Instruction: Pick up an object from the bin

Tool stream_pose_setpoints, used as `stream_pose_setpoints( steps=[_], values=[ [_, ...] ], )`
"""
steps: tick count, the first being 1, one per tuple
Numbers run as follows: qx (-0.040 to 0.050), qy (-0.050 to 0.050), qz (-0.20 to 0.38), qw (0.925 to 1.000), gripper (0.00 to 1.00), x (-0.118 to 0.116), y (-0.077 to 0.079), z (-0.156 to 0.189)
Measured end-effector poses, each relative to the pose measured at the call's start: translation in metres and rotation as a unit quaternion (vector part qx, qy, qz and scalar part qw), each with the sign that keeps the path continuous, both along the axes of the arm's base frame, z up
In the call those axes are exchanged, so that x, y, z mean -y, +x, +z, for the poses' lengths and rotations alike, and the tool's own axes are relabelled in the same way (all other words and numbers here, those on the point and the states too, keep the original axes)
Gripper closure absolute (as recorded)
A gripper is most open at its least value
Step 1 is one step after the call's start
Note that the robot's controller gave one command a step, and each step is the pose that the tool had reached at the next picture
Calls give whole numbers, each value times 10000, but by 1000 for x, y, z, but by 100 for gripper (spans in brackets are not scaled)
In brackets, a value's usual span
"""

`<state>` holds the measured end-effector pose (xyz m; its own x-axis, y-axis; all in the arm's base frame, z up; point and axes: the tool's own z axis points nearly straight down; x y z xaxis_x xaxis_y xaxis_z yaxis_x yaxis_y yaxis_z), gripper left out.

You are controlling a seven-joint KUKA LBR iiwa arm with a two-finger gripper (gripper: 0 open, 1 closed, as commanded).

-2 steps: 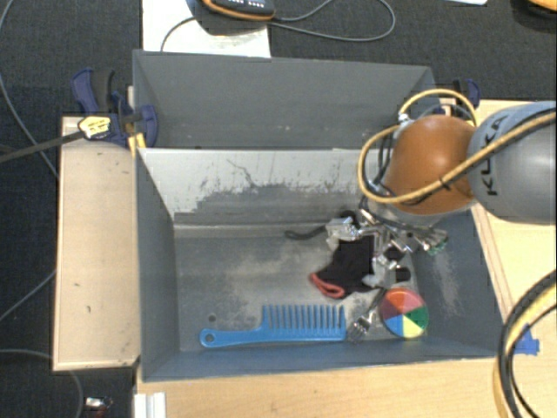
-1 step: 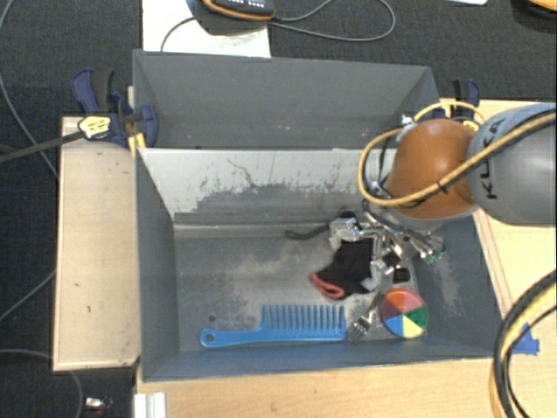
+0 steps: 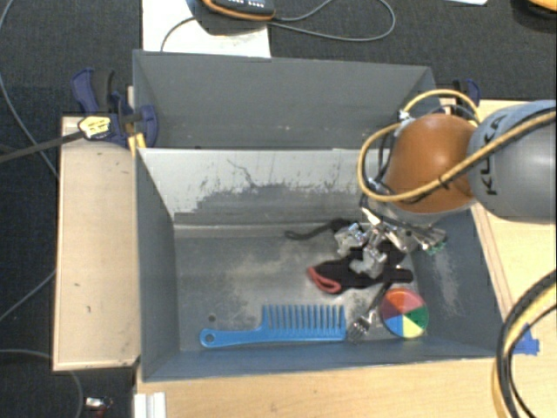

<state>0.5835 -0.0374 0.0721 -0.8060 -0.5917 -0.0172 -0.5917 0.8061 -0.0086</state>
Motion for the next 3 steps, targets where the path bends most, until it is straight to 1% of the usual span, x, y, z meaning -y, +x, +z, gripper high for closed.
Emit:
stream_pose_setpoints(
  steps=[1,2,3],
  values=[
    [0,1,-5,10000,100,0,0,0],
    [-16,5,-15,10000,100,0,-1,15],
    [-30,8,-21,10000,100,-1,-2,64]
  ],
)
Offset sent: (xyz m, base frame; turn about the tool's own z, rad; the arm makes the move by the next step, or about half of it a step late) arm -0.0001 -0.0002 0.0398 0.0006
